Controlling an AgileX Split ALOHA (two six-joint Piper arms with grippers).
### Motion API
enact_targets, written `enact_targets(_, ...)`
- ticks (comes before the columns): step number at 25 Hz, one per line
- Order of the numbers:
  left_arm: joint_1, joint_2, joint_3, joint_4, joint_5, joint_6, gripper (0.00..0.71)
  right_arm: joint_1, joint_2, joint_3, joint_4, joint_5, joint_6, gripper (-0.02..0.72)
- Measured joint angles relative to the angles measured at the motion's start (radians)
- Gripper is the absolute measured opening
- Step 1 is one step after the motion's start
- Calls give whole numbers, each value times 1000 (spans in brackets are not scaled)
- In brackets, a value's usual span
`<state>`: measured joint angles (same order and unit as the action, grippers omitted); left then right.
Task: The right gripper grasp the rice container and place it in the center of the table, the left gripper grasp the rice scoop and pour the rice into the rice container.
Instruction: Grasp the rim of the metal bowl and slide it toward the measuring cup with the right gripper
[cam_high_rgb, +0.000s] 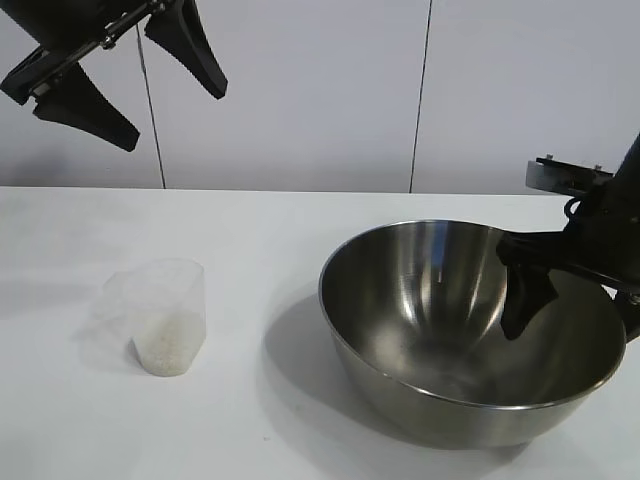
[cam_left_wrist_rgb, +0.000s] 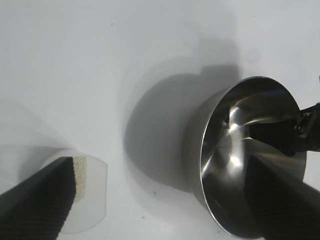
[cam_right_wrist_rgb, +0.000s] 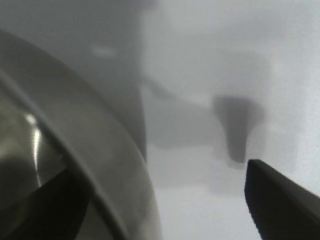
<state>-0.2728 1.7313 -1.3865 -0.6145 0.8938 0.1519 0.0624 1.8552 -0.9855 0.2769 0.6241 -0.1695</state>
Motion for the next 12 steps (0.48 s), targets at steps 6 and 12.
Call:
enact_targets(6, 0, 0, 0, 0, -1, 0, 657, 1, 0, 0, 17, 6, -7, 148)
enact_targets(12, 0, 0, 0, 0, -13, 0, 657, 1, -4, 0, 42, 22, -19, 18)
